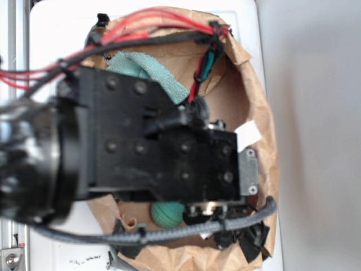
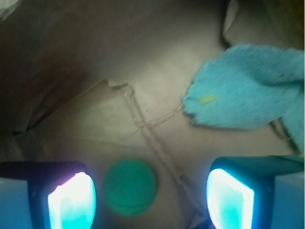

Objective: Grab the green ball.

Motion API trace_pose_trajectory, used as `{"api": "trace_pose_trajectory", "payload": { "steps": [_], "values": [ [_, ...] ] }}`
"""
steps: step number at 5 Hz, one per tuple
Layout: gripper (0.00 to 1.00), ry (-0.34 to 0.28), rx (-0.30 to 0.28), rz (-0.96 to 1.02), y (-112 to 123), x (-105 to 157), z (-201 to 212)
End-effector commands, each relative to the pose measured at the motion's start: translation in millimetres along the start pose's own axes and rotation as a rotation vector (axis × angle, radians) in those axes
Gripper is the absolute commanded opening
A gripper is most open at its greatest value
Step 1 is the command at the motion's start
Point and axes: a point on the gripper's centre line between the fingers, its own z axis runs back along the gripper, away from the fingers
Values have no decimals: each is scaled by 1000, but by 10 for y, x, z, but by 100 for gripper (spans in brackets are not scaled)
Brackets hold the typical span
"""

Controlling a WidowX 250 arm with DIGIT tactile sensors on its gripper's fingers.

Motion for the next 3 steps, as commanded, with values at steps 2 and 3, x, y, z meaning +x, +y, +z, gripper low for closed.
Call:
{"api": "trace_pose_trajectory", "payload": {
  "steps": [2, 3],
  "values": [
    [100, -27, -27, -9, 11, 55, 107],
    [100, -9, -79, -50, 198, -86, 89]
  ]
}}
